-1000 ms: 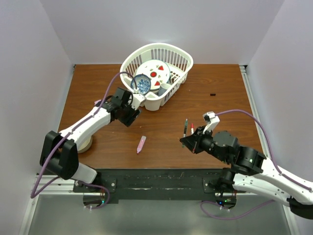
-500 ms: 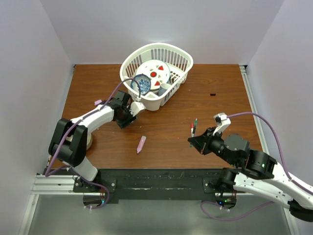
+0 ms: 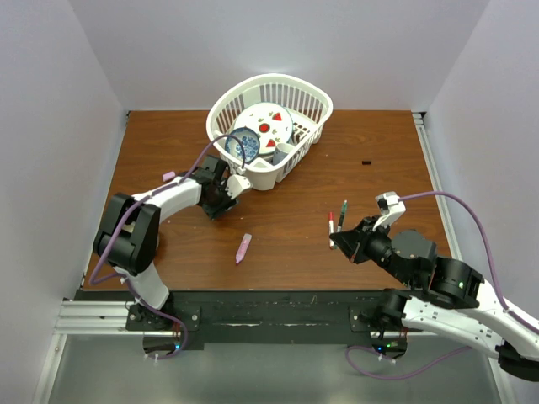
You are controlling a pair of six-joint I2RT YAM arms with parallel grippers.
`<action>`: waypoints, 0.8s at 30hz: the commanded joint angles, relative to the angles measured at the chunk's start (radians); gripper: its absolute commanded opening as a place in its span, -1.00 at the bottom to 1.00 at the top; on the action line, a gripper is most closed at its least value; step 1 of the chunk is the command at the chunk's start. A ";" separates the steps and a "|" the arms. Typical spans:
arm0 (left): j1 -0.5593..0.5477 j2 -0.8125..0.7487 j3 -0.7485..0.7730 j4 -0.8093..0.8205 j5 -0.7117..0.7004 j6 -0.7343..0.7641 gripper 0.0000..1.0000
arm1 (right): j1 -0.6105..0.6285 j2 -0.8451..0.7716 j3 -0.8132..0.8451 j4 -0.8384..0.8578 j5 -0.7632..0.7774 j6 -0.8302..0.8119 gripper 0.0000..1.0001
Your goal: Insert the pens into the pen caps
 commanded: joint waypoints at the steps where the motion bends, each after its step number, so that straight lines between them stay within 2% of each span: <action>1: 0.014 0.045 0.032 0.066 -0.003 0.003 0.09 | 0.001 -0.007 0.042 -0.005 0.044 -0.015 -1.00; 6: 0.014 0.050 0.039 0.020 0.056 -0.037 0.00 | 0.001 -0.004 0.049 -0.011 0.053 -0.026 -1.00; 8: 0.014 0.047 0.036 0.010 0.074 -0.050 -0.12 | 0.001 0.002 0.052 -0.009 0.053 -0.027 -1.00; 9: 0.017 0.045 0.033 0.003 0.085 -0.057 -0.25 | 0.001 0.004 0.054 -0.008 0.055 -0.029 -1.00; 12: 0.017 0.036 0.023 -0.009 0.088 -0.083 -0.38 | 0.001 0.008 0.059 -0.014 0.053 -0.030 -1.00; 24: 0.017 -0.081 -0.080 0.000 0.033 -0.184 -0.42 | 0.003 -0.002 0.033 -0.004 0.021 0.008 -1.00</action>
